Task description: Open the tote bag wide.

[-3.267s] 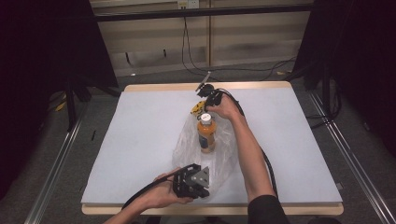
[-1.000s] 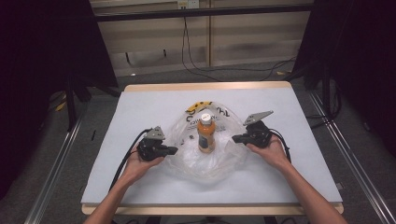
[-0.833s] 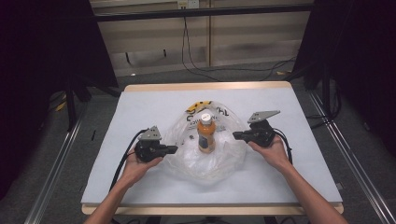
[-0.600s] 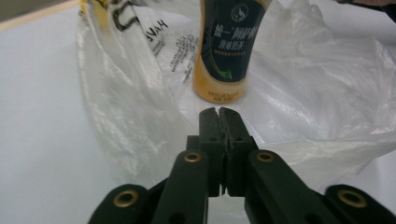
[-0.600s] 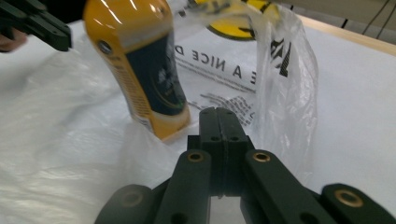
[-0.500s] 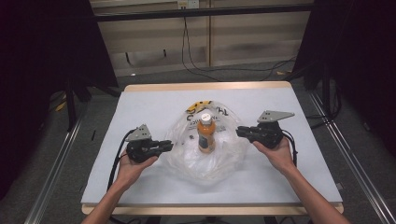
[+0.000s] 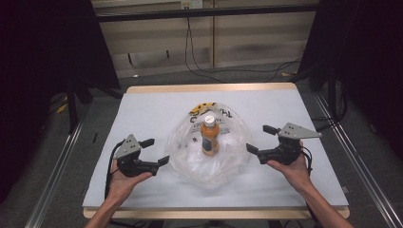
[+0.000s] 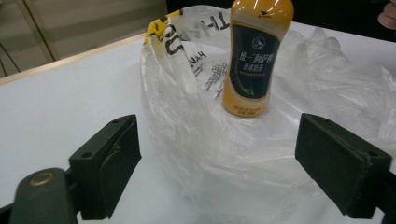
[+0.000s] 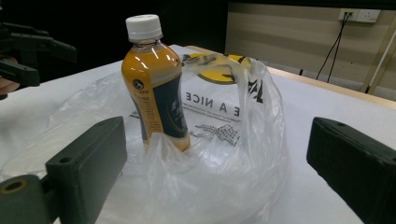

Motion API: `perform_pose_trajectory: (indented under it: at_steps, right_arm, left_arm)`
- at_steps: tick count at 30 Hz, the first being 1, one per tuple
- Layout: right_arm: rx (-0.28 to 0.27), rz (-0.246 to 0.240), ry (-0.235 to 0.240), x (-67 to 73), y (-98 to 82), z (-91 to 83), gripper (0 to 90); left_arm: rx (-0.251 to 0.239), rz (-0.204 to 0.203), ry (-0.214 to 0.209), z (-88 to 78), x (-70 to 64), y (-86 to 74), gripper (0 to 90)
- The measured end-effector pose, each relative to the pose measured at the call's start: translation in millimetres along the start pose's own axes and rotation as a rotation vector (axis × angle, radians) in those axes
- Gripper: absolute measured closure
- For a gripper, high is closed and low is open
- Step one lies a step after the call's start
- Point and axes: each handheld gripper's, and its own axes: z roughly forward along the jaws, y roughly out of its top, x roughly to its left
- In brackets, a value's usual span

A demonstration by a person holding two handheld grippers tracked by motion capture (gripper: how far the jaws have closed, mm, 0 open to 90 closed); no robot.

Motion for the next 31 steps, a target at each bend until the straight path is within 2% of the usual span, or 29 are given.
perform_pose_trajectory:
  at_steps: [3, 4, 7, 8, 9, 10, 11, 12, 14, 17, 18, 19, 24, 25, 27, 28, 29, 30, 31]
  right_arm:
    - [0.001, 0.012, 0.002, 1.4, -4.3, -6.6, 2.8]
    - [0.001, 0.015, 0.003, 1.4, -5.5, -9.4, 2.4]
    - [-0.005, 0.038, -0.014, 1.1, -8.5, -19.8, 2.3]
    - [-0.006, 0.039, -0.02, 0.2, -9.9, -24.0, 2.3]
    - [-0.005, 0.042, -0.033, -0.1, -11.3, -28.1, 1.9]
    - [-0.01, 0.044, -0.043, -0.4, -13.5, -31.8, 1.7]
    - [-0.013, 0.049, -0.053, -1.4, -16.1, -36.0, 1.8]
    - [-0.027, 0.066, -0.061, -2.3, -19.0, -39.3, 1.6]
    - [-0.02, 0.075, -0.062, -3.1, -22.9, -45.1, 1.7]
    - [-0.023, 0.078, -0.077, -1.8, -26.9, -54.3, 1.8]
    - [-0.031, 0.088, -0.082, -0.9, -29.0, -57.9, 1.8]
    - [-0.035, 0.081, -0.089, -0.8, -31.9, -61.6, 1.9]
    - [-0.042, 0.097, -0.105, 0.9, -37.7, -70.3, 2.4]
    - [-0.038, 0.078, -0.12, 1.3, -38.3, -72.4, 2.9]
    - [-0.032, 0.066, -0.134, 0.7, -39.4, -73.6, 3.3]
    - [-0.03, 0.07, -0.143, 0.0, -40.0, -74.2, 3.3]
    - [-0.032, 0.079, -0.14, -0.2, -39.9, -74.0, 3.2]
    - [-0.032, 0.079, -0.14, -0.2, -39.9, -74.0, 3.2]
    - [-0.039, 0.088, -0.137, -1.0, -40.4, -73.6, 3.2]
  left_arm:
    - [-0.017, -0.01, -0.001, -3.9, 0.5, -2.2, 8.7]
    - [-0.024, -0.033, 0.0, -8.9, -1.6, -4.0, 7.0]
    - [-0.019, -0.068, -0.017, -17.0, -4.4, -7.7, 4.8]
    - [-0.008, -0.069, 0.001, -20.4, -6.4, -9.0, 4.8]
    - [-0.023, -0.06, 0.004, -23.0, -7.4, -11.4, 4.4]
    - [-0.022, -0.048, 0.038, -26.3, -9.3, -13.4, 4.2]
    - [-0.039, -0.057, 0.048, -28.4, -9.8, -16.1, 3.8]
    - [-0.056, -0.078, 0.044, -29.4, -9.5, -18.9, 2.1]
    - [-0.058, -0.086, 0.045, -30.8, -9.8, -21.2, 1.3]
    - [-0.046, -0.063, 0.041, -35.6, -9.8, -26.9, 1.7]
    - [-0.043, -0.046, 0.068, -40.3, -9.3, -30.9, 1.3]
    - [-0.046, -0.059, 0.075, -42.4, -9.6, -32.9, 1.5]
    - [-0.06, -0.046, 0.069, -49.7, -6.9, -35.4, 1.2]
    - [-0.037, -0.035, 0.078, -49.5, -10.2, -35.9, 1.2]
    - [-0.049, -0.034, 0.072, -49.9, -11.1, -36.0, 1.7]
    - [-0.072, -0.041, 0.104, -48.7, -11.2, -37.1, 1.0]
    - [-0.071, -0.057, 0.085, -46.5, -10.2, -38.3, 0.9]
    - [-0.071, -0.057, 0.085, -46.5, -10.2, -38.3, 1.3]
    - [-0.05, -0.054, 0.082, -45.1, -9.6, -38.9, 1.3]
